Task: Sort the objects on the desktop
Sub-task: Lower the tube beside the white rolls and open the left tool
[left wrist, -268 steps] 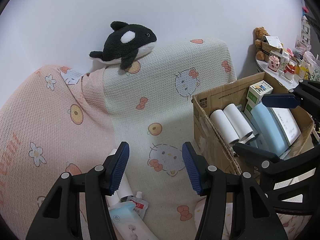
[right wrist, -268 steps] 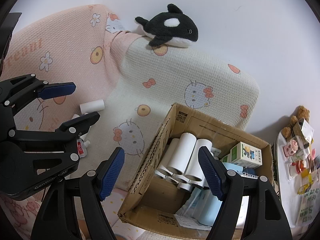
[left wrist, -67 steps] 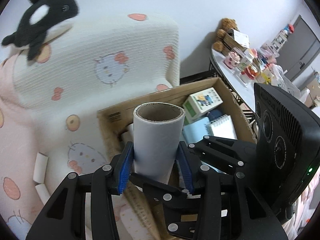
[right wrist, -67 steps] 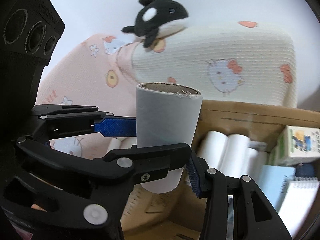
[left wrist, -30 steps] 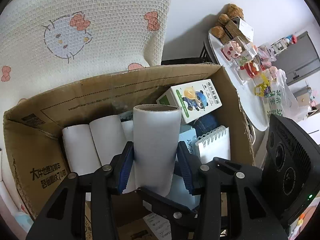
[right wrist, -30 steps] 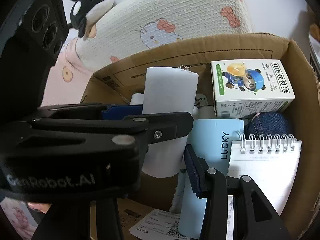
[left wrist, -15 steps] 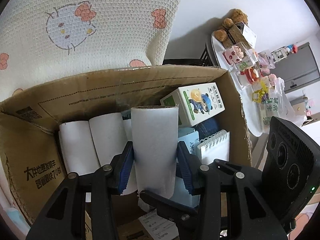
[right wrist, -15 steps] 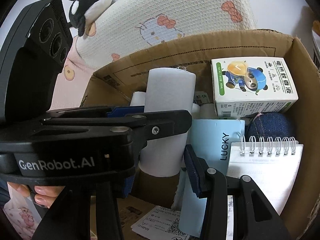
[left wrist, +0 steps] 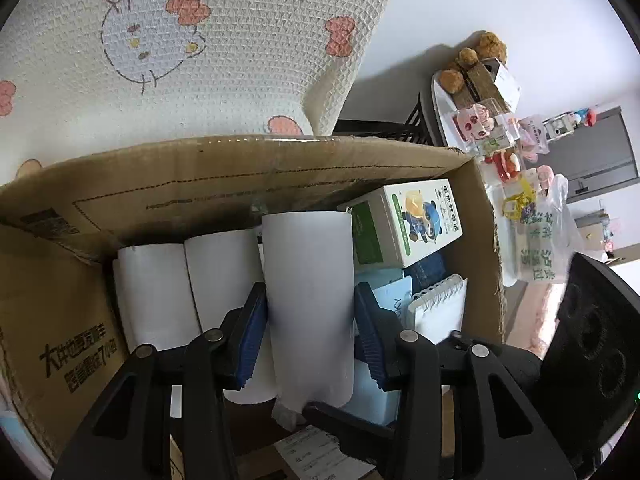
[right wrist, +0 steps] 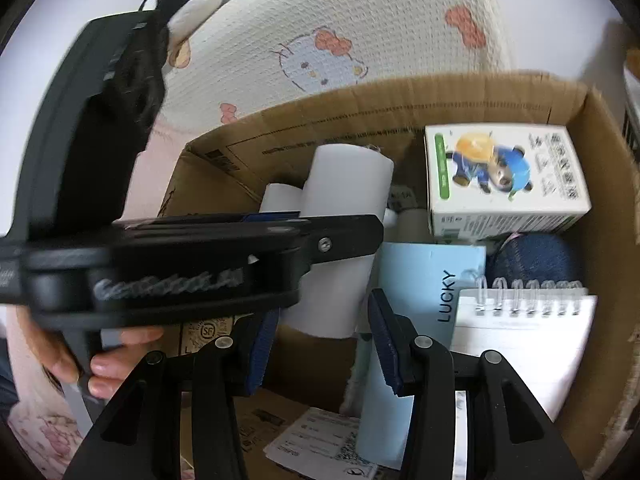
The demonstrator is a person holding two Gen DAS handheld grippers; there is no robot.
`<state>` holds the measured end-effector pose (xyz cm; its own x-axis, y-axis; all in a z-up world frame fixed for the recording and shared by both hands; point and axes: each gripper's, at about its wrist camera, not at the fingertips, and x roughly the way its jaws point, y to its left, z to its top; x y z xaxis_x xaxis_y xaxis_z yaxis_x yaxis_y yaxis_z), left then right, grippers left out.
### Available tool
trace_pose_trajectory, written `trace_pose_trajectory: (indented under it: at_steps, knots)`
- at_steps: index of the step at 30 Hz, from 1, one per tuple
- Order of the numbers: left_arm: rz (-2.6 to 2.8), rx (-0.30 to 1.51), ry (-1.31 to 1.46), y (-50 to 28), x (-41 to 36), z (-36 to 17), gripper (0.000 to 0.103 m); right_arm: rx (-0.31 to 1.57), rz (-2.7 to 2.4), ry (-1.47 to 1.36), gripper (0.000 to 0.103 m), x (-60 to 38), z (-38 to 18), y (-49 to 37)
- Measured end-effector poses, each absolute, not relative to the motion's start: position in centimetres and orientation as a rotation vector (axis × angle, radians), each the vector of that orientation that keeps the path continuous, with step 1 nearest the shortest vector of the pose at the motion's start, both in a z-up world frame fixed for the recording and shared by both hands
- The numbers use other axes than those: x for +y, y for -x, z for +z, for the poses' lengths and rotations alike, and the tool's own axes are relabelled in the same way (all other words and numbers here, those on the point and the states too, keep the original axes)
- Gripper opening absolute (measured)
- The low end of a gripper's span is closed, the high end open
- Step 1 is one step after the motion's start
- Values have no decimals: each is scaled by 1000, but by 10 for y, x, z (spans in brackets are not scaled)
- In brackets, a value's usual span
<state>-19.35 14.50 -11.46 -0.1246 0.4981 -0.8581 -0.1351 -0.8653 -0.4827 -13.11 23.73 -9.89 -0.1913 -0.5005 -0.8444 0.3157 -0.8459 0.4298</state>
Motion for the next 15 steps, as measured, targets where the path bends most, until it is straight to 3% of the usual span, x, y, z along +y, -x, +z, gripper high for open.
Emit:
trace_pose_trajectory:
  at_steps: [13,15]
  knots:
    - [2123,-347,1701,188,142,-95,47,-71,-2082,-1545,39,235,-88,134]
    - [2113,-328,1692,186,143,-92,38,-85,-2074,-1541,39,237,-87,130]
